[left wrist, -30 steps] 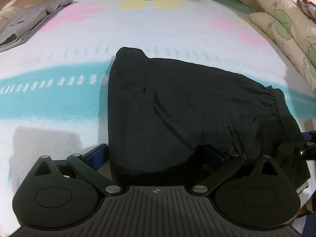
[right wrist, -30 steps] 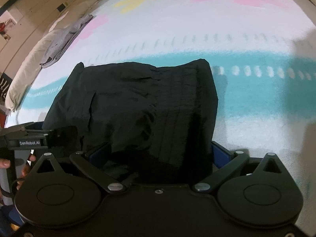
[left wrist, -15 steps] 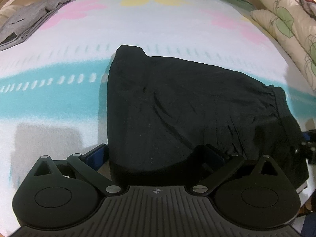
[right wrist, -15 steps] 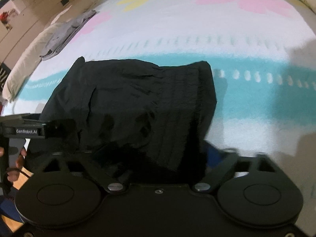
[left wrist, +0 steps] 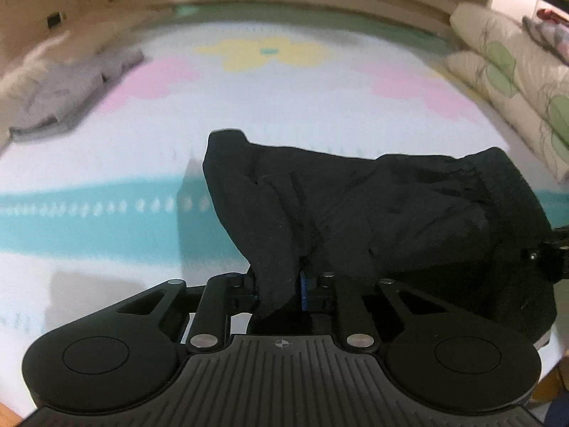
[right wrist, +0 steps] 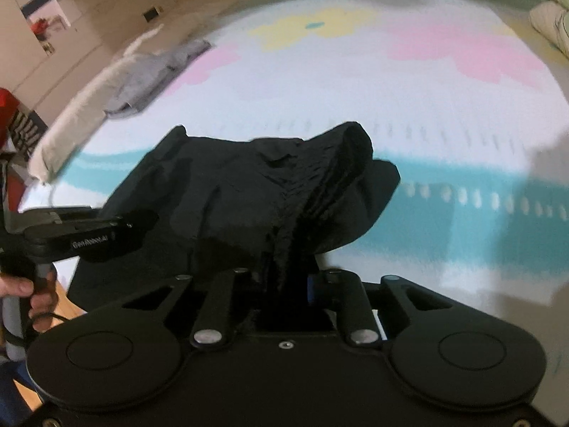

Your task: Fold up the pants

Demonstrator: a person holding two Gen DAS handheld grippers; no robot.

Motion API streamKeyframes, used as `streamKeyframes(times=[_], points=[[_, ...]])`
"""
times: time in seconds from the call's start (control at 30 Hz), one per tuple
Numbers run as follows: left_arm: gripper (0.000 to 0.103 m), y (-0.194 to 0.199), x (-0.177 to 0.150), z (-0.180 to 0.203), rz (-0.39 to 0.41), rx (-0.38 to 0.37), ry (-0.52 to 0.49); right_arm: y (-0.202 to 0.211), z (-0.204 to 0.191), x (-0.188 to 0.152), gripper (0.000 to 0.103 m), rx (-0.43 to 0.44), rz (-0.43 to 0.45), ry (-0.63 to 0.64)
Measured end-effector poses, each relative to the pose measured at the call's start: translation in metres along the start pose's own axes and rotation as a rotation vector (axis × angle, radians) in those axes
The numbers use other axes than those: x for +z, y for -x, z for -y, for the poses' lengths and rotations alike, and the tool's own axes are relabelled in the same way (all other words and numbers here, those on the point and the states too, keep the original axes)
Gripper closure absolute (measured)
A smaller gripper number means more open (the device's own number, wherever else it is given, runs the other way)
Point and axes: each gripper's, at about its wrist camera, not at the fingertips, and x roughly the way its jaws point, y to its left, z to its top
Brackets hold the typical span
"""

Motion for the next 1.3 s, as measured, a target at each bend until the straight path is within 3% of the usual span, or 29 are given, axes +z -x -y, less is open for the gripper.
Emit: streamKeyframes(times=[0.17,0.47,0.6,0.7,0.77,0.8,0.83,0.9,1.0,1.1,1.17,1.2,1.23,1.3], points=[[0.085,0.007,0.041,-0.006,0.076,0.043,-0.008,0.009,-0.002,0.022,0.077,0.028,0.068,-0.019],[0.085,-0.033,0.126,-0.02,0.128,0.097,-0.027,-0.015,-0.004,0.111,0.077,-0.007,0.167,-0.024],[0.083,-0.067,0.129,-0.023,0.099,0.108,-0.043,-0.048,0.004,0.132,0.077,-0.039,0.167,-0.04],[0.072,-0.106,0.12,-0.033,0.009,0.124,-0.012,-0.08,0.014,0.137,0.076,-0.067,0.143,-0.057],[0.067,-0.133,0.106,-0.041,-0.094,0.201,0.004,-0.105,0.023,0.137,0.063,-0.105,0.103,-0.083],[0.06,-0.139,0.099,-0.045,-0.109,0.22,0.0,-0.118,0.028,0.133,0.052,-0.162,0.075,-0.099],[0.055,-0.141,0.093,-0.049,-0.096,0.213,-0.002,-0.127,0.034,0.128,0.043,-0.23,0.043,-0.111],[0.051,-0.134,0.089,-0.055,-0.068,0.211,0.001,-0.139,0.043,0.121,0.038,-0.304,-0.001,-0.116],[0.051,-0.115,0.093,-0.059,-0.028,0.192,0.016,-0.13,0.045,0.12,0.038,-0.271,0.026,-0.129],[0.051,-0.094,0.093,-0.057,0.001,0.173,0.022,-0.104,0.041,0.122,0.037,-0.232,0.122,-0.137],[0.051,-0.082,0.086,-0.055,0.01,0.151,0.014,-0.088,0.035,0.121,0.039,-0.203,0.164,-0.121],[0.051,-0.081,0.086,-0.051,0.009,0.143,0.005,-0.084,0.033,0.119,0.054,-0.19,0.172,-0.104],[0.051,-0.081,0.085,-0.05,0.0,0.137,-0.005,-0.08,0.028,0.116,0.079,-0.173,0.167,-0.072],[0.051,-0.087,0.077,-0.046,-0.032,0.125,-0.029,-0.083,0.02,0.112,0.079,-0.155,0.12,-0.019]])
